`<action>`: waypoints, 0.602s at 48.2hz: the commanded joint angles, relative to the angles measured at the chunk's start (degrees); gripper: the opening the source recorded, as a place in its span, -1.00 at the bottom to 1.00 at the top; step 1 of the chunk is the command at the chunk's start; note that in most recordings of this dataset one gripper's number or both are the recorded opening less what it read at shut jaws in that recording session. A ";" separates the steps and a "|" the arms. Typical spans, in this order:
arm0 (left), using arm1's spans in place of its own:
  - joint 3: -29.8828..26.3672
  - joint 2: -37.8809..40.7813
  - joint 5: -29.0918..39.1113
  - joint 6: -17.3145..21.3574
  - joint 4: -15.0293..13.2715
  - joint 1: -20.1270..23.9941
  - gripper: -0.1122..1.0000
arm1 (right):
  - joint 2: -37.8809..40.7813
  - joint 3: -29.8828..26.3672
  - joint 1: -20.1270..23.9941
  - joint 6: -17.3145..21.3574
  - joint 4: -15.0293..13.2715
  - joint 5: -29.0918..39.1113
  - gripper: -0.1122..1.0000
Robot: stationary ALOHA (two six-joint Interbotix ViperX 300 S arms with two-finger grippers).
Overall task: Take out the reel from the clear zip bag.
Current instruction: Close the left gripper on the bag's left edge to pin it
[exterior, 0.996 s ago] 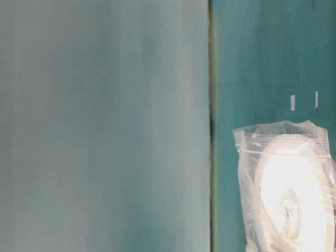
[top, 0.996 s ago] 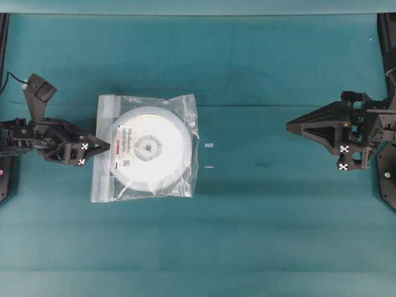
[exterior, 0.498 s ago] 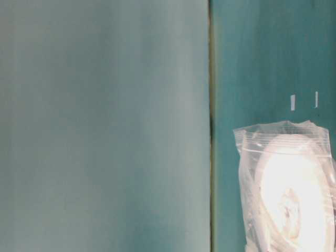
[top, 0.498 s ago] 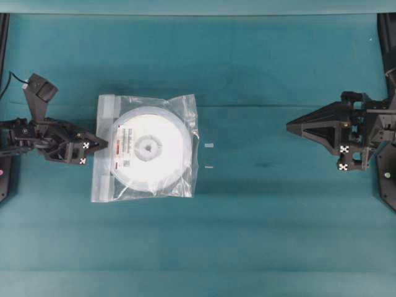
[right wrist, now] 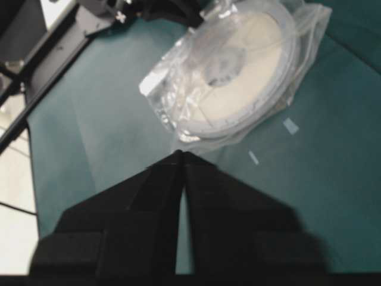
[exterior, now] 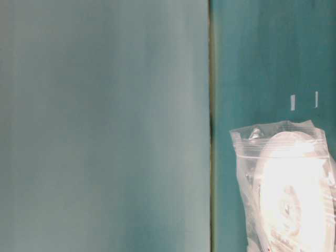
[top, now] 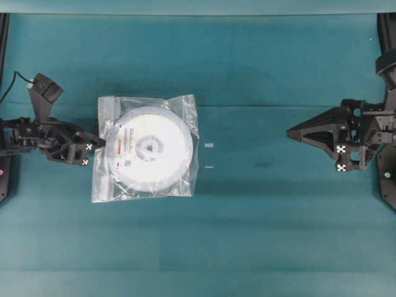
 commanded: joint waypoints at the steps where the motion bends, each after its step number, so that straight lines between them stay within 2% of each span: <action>1: -0.53 0.09 -0.18 0.09 0.18 -0.18 -0.78 | 1.41 -1.14 -0.18 0.88 0.09 -0.35 -0.25; 9: -0.62 0.09 -0.18 0.09 0.18 -0.26 -0.78 | 5.27 -2.29 -0.26 1.41 0.26 -0.44 0.57; 13: -0.62 0.09 -0.18 0.09 0.18 -0.18 -0.78 | 7.91 -3.16 -0.26 1.41 0.79 -0.44 0.85; 16: -0.62 0.18 -0.18 0.09 0.18 -0.18 -0.78 | 9.93 -4.04 -0.26 1.49 0.97 -0.44 0.92; 21: -0.79 0.09 -0.18 0.09 0.18 -0.18 -0.78 | 13.62 -5.54 -0.53 1.58 1.32 -0.53 0.89; 29: -0.79 0.18 -0.18 0.09 0.18 -0.26 -0.78 | 21.27 -8.26 -2.46 4.31 4.57 -0.88 0.89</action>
